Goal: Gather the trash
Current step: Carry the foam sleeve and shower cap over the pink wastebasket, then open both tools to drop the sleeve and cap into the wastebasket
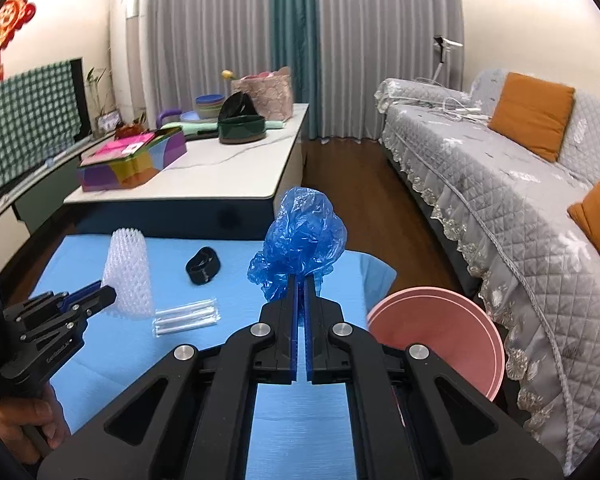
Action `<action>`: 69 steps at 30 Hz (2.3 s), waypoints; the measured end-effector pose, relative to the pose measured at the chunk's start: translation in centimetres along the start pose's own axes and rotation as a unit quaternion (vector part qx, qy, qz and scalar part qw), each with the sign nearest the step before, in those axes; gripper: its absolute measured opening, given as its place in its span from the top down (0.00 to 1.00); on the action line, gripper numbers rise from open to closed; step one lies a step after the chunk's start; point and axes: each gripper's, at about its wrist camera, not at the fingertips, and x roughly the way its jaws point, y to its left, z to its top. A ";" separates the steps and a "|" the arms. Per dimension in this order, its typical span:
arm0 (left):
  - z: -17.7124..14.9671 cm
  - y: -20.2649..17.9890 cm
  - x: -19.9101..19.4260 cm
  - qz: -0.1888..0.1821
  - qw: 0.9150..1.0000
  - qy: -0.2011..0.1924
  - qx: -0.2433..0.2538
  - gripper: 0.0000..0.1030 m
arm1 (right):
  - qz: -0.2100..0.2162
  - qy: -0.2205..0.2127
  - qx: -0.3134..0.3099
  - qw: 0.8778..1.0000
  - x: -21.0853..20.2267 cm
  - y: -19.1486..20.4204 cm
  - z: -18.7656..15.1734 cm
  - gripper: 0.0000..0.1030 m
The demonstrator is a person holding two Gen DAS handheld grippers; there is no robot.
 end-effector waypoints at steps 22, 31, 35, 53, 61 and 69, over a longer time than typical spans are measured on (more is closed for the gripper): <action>-0.4 -6.0 3.1 -0.033 0.999 0.016 0.034 0.88 | -0.070 -0.030 0.060 0.995 -0.7 -8.3 -1.5 0.97; -0.5 -9.2 3.9 -0.061 0.997 0.022 0.048 0.88 | -0.098 -0.031 0.069 0.992 -1.0 -11.1 -1.5 0.97; -0.3 -10.9 4.4 -0.076 0.995 0.023 0.059 0.88 | -0.104 -0.029 0.076 0.991 -0.9 -12.0 -1.4 0.97; 2.8 -19.4 10.1 -0.139 0.985 0.017 0.099 0.88 | -0.144 -0.021 0.102 0.984 0.4 -17.0 -1.0 0.97; 2.5 -21.9 13.1 -0.156 0.980 0.037 0.117 0.88 | -0.146 -0.002 0.112 0.983 1.9 -18.4 -1.5 0.97; 1.8 -22.6 14.9 -0.172 0.975 0.069 0.122 0.62 | -0.142 0.026 0.119 0.982 3.2 -18.6 -2.0 0.70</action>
